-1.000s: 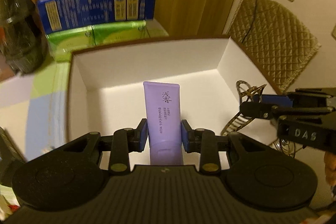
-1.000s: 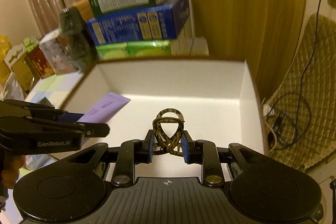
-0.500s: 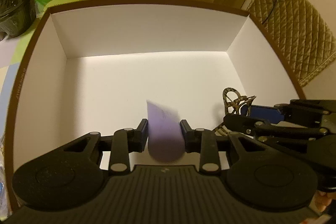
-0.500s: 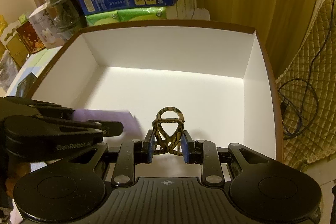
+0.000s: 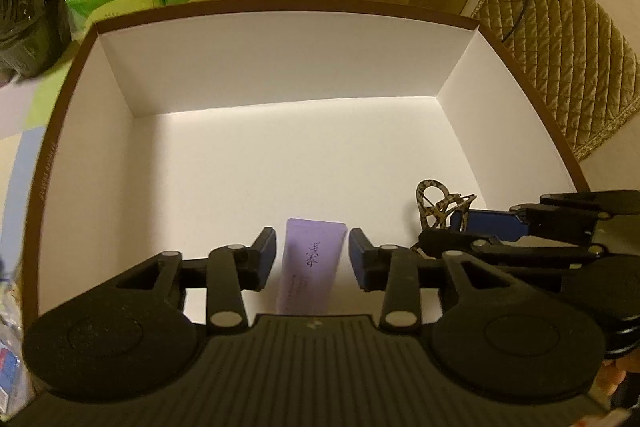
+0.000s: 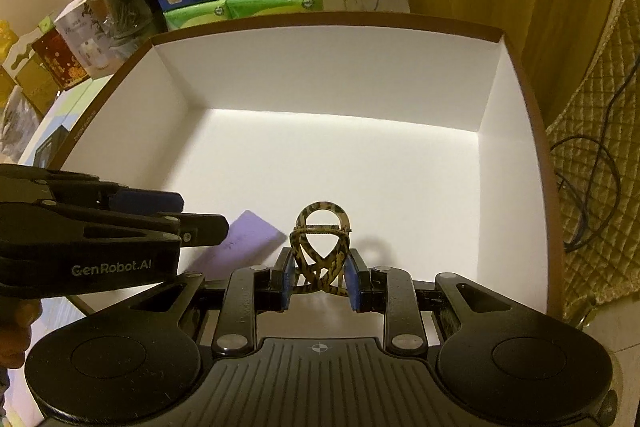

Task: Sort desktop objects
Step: 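Open the right tool to drop the hair clip while the left tool releases the tube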

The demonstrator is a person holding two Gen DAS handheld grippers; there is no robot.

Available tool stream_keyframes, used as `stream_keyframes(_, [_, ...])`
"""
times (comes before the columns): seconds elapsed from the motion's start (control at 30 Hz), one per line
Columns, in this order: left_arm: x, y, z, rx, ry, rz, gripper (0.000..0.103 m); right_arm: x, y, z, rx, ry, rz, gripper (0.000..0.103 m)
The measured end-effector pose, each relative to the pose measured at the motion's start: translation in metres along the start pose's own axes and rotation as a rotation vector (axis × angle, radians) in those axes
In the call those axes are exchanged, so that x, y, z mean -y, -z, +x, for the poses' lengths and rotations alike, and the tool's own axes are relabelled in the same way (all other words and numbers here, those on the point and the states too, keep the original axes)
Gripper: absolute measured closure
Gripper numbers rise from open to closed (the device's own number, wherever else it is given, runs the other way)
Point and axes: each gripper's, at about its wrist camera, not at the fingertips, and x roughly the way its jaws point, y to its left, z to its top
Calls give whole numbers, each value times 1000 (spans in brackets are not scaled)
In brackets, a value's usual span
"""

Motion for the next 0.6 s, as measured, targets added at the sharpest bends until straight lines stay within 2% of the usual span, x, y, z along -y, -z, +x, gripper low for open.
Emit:
stream_keyframes(0.07, [0, 1, -1, 2, -8, 4, 66, -2, 0, 1, 5, -2, -11, 79])
stream_keyframes(0.13, [-2, 1, -2, 1, -13, 1, 65, -4, -1, 0, 18, 7, -14, 74])
stream_keyframes(0.17, [-2, 1, -2, 2, -15, 0, 64, -4, -2, 0, 25, 10, -17, 70])
stream_keyframes(0.2, [-3, 1, -3, 2, -17, 2, 62, -3, -2, -2, 32, 6, -17, 60])
stream_keyframes(0.23, [-3, 1, -4, 4, -21, 5, 57, -3, -3, -2, 37, 6, -15, 49])
stream_keyframes(0.3, [-4, 2, -7, 16, -40, 11, 55, -4, -3, -6, 48, 14, -16, 40])
stream_keyframes(0.47, [-11, 0, -17, 28, -53, 14, 43, -5, -2, -13, 67, 6, -16, 27])
stream_keyframes(0.53, [-13, 0, -22, 38, -66, 22, 37, -6, -1, -16, 73, 2, -13, 16])
stream_keyframes(0.6, [-15, 0, -27, 45, -70, 29, 35, -8, 1, -20, 83, -1, -18, 11])
